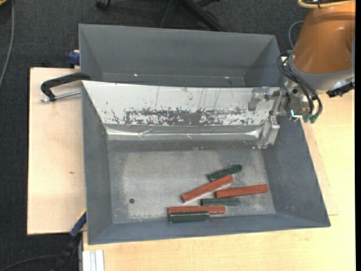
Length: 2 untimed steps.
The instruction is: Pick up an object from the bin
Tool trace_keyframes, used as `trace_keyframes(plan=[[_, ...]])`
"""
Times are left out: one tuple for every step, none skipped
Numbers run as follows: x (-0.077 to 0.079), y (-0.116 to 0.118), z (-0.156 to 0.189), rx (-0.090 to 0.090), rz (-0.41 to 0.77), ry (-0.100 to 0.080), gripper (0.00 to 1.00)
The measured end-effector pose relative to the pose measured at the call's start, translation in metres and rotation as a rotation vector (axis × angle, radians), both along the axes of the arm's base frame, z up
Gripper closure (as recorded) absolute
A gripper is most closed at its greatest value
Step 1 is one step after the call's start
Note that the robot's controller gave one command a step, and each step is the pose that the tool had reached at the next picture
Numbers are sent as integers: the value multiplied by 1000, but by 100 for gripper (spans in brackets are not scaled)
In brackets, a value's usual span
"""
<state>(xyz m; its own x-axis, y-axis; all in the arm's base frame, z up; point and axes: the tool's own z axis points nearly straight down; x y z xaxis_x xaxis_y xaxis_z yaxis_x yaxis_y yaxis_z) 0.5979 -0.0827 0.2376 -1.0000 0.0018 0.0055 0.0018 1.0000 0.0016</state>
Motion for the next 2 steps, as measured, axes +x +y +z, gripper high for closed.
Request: trace_keyframes(plan=[[1,0,4,-1,2,-8,0],[-29,33,-63,-1,104,-10,0]])
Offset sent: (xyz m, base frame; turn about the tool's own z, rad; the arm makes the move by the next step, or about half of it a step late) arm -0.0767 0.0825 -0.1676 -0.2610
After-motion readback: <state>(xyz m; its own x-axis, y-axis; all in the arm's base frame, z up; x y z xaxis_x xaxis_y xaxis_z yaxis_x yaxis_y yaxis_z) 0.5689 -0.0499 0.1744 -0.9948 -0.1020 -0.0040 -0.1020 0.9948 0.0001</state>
